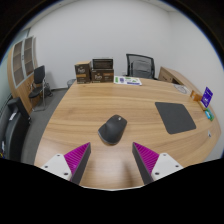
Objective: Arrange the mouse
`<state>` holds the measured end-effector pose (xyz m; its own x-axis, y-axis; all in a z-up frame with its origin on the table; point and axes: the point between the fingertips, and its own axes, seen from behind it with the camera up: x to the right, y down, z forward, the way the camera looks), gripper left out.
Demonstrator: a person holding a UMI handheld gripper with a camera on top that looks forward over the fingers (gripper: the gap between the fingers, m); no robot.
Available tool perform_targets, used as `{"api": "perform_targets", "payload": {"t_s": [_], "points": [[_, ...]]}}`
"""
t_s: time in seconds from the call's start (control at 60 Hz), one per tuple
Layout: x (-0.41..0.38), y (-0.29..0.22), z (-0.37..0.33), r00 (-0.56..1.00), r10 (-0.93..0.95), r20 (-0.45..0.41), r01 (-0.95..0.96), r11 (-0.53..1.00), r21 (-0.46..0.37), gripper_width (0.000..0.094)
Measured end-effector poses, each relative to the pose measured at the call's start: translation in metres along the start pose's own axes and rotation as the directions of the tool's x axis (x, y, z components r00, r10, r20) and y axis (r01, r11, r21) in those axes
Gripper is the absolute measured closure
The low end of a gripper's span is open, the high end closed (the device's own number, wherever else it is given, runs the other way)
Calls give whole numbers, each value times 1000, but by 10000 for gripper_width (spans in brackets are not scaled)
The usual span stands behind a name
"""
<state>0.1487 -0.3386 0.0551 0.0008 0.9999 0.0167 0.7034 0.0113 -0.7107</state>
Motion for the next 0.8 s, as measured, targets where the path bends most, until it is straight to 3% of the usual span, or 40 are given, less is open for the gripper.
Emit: {"api": "perform_targets", "payload": {"t_s": [0.317, 0.8], "points": [[0, -14, 71, 1000, -21, 8, 21, 1000, -9, 75], [-8, -32, 120, 998, -34, 46, 37, 998, -47, 65]]}}
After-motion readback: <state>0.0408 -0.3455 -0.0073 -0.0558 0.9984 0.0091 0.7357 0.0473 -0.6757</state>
